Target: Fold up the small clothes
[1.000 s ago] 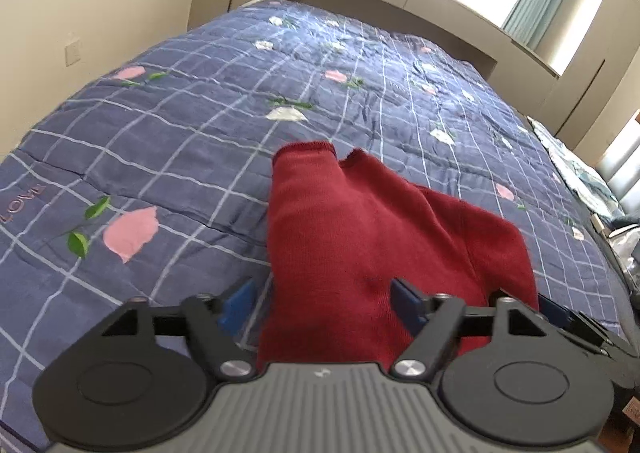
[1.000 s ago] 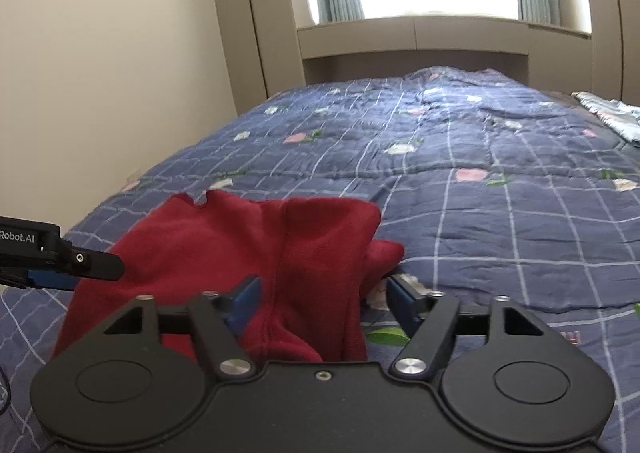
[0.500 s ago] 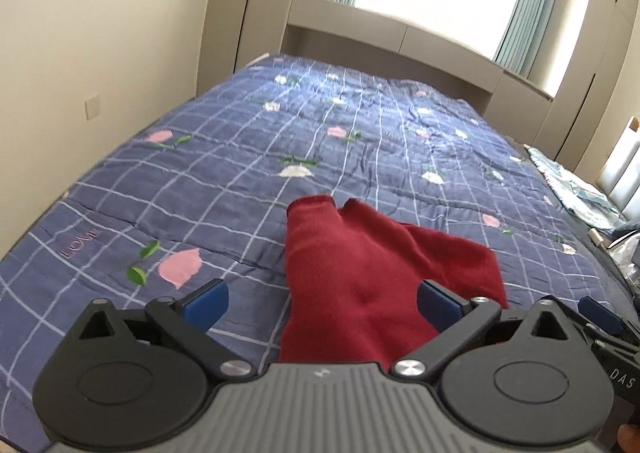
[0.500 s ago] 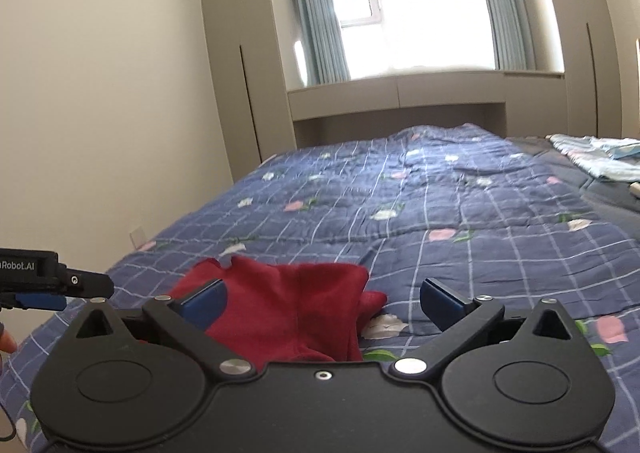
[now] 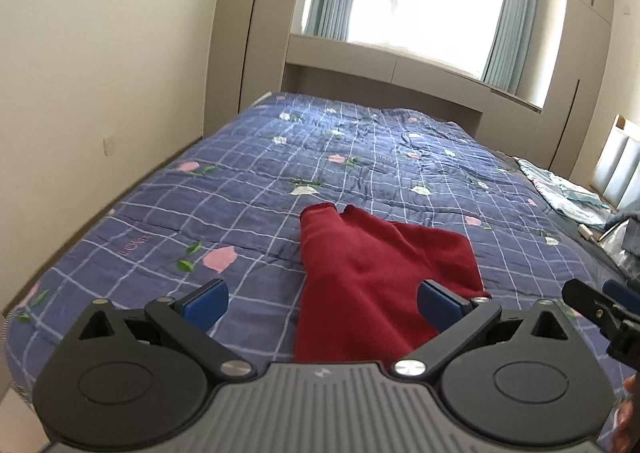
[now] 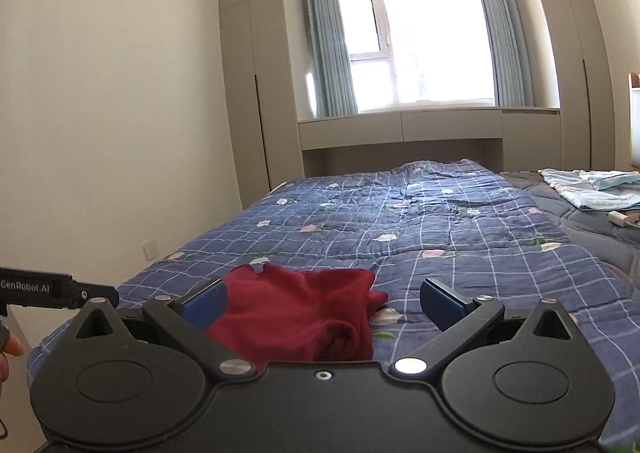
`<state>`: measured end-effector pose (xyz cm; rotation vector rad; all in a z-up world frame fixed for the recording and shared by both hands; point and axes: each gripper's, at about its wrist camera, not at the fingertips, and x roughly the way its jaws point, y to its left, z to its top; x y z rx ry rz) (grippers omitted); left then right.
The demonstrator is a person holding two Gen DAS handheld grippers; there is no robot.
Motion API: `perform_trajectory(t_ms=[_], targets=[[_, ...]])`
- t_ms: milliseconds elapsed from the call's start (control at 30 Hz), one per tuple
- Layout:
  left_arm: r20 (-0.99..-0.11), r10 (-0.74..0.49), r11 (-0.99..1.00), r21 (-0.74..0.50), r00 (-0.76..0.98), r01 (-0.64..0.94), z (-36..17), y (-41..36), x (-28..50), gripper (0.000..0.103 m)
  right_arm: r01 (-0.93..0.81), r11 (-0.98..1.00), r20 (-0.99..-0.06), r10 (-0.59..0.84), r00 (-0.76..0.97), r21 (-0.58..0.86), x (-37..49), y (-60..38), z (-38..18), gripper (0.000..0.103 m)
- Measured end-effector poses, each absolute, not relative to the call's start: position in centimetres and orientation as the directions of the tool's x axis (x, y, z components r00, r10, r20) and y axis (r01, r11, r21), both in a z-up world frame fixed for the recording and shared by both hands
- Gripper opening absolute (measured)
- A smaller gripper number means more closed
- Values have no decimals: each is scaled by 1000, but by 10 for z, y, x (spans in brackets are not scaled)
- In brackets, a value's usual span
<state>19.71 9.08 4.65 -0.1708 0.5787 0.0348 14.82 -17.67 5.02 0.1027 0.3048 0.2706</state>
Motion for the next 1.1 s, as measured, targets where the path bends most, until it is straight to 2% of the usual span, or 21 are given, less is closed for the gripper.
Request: perform_trajectory(t_ms=[533,1100], targets=[[-500,37,987,-116,865,-109,40,79,96,103,-236,966,-221,255,941,108,54,-181,46,102],[-474,85,980,-120,876,-161,4,79,48,103,-231,971,-220,240,946,63,26,-178,9,102]])
